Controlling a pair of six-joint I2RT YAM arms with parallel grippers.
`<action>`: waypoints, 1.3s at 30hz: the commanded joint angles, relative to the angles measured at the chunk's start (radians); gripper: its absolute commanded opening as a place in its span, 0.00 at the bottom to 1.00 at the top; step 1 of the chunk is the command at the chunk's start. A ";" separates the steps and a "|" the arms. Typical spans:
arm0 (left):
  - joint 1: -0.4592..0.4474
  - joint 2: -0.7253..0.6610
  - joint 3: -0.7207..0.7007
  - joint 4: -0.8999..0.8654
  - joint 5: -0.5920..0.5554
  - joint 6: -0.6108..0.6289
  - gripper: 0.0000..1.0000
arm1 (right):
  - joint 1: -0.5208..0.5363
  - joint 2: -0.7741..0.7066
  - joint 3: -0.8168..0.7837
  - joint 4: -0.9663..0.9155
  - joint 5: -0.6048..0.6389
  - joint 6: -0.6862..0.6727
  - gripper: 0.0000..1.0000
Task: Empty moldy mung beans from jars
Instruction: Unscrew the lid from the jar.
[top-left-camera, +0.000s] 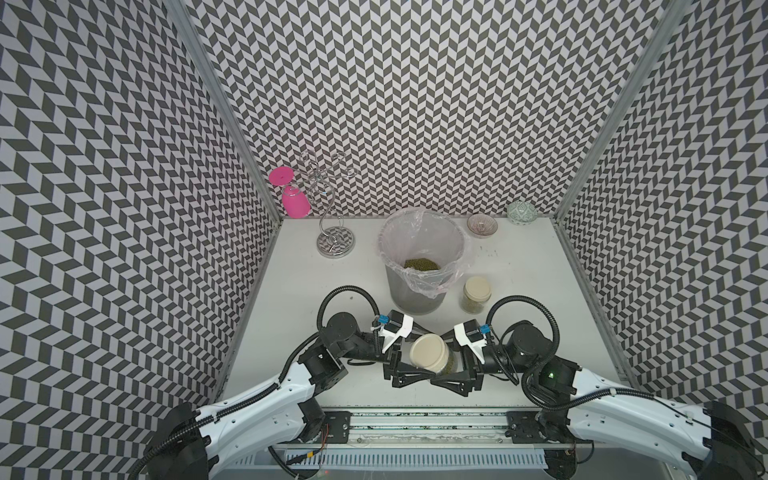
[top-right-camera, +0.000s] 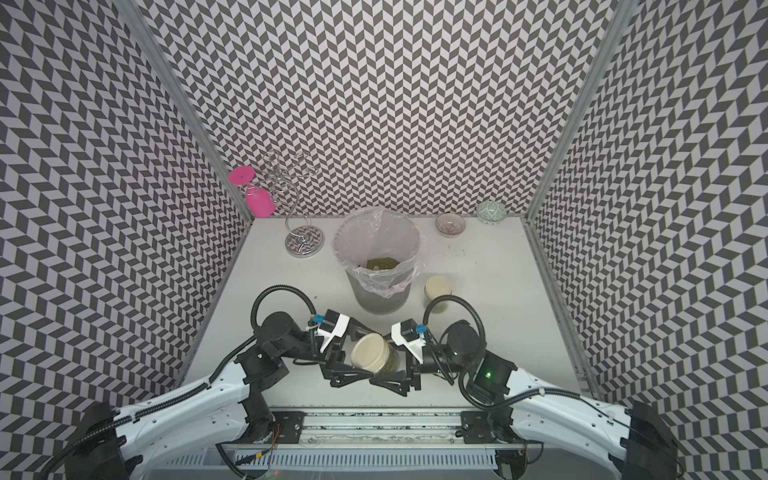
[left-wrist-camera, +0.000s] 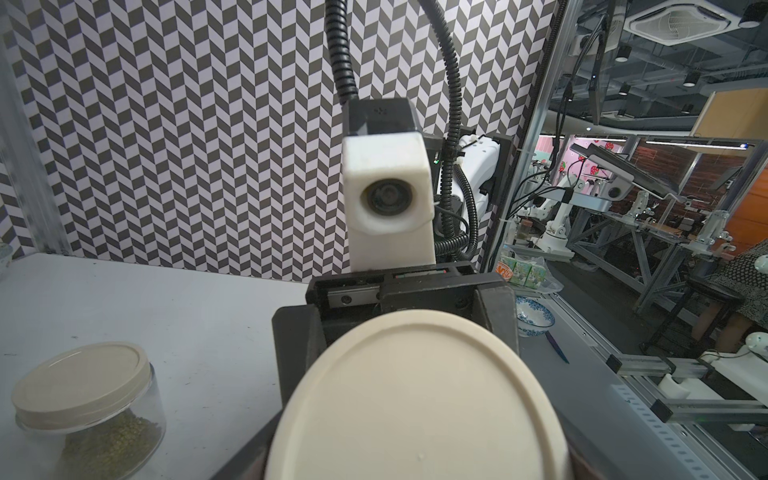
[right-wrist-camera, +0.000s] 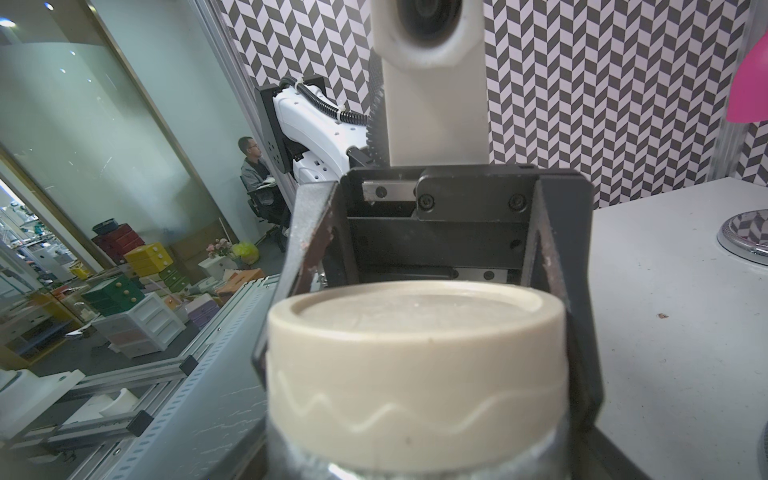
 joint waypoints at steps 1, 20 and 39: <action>-0.009 -0.027 0.024 0.017 0.029 -0.004 0.85 | -0.005 0.000 0.037 0.091 0.002 -0.006 0.49; -0.009 -0.030 0.029 -0.010 -0.024 -0.007 0.64 | -0.006 -0.007 0.032 0.088 0.014 -0.012 0.48; -0.009 0.035 0.073 -0.242 -0.405 -0.115 0.24 | 0.046 -0.007 0.006 0.118 0.243 -0.105 0.43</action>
